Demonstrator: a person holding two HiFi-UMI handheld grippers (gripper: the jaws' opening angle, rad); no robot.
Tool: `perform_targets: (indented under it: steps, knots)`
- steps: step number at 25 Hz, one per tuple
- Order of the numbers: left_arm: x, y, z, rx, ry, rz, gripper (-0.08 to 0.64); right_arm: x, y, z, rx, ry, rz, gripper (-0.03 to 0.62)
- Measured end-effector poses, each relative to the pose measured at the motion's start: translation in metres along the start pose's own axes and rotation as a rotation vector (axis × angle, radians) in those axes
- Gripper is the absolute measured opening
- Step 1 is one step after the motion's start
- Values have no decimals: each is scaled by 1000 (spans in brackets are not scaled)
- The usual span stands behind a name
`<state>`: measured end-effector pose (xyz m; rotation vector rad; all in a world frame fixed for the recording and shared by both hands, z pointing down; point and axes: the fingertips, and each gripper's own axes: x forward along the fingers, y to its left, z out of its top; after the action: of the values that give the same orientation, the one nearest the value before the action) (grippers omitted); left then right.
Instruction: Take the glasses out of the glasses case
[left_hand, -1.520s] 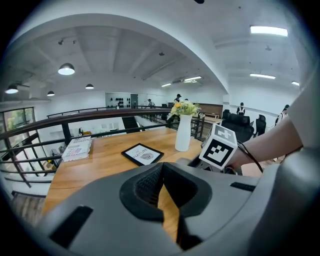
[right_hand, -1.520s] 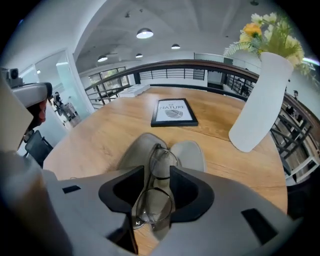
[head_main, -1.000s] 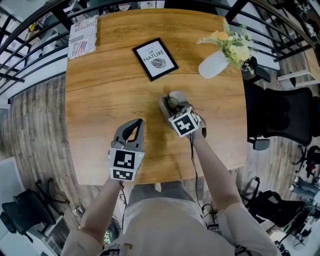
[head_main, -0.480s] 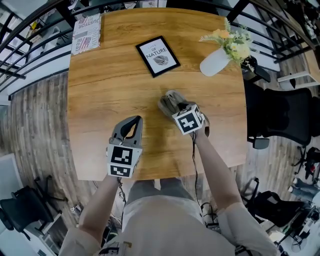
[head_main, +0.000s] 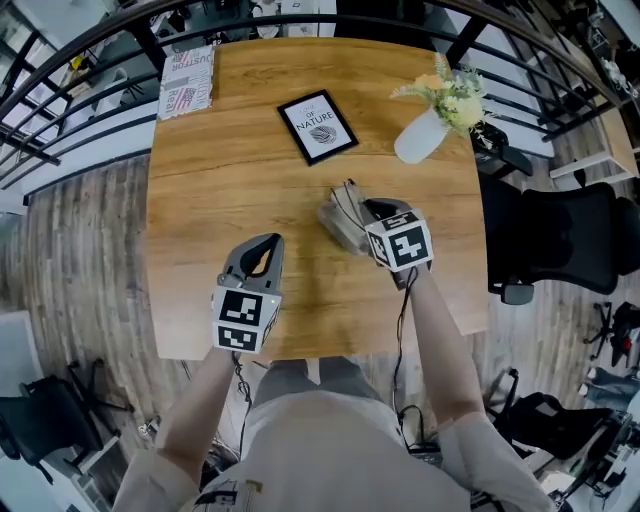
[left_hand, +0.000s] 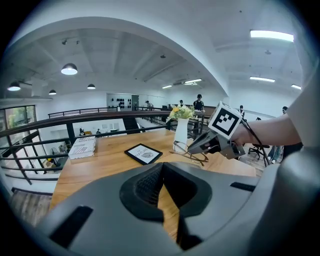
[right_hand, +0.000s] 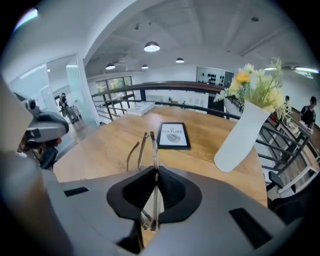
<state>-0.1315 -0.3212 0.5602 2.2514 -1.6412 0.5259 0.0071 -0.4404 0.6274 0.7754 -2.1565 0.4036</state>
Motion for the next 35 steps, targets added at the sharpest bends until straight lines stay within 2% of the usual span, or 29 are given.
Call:
perform_targets:
  steps: [4, 9, 14, 19, 24, 28, 32, 35]
  knots:
    - [-18, 6, 25, 21, -47, 15, 15, -45, 15, 44, -24, -129, 2, 44]
    - [-46, 12, 75, 72, -130, 43, 15, -113, 33, 94, -63, -289, -4, 44]
    - [-86, 12, 134, 144, -240, 67, 17, -192, 57, 140, -1, -494, 62, 44]
    - [-126, 8, 183, 193, -339, 81, 17, -268, 76, 174, -13, -666, 48, 44]
    - [-174, -5, 225, 239, -441, 93, 15, -343, 98, 191, -48, -816, 30, 44]
    - [-212, -14, 255, 303, -528, 121, 17, -393, 109, 194, -28, -930, 16, 44]
    - [-244, -21, 273, 335, -593, 135, 15, -429, 111, 187, 15, -1013, -7, 44]
    - [-261, -26, 280, 345, -628, 148, 17, -450, 109, 179, 12, -1045, -61, 44]
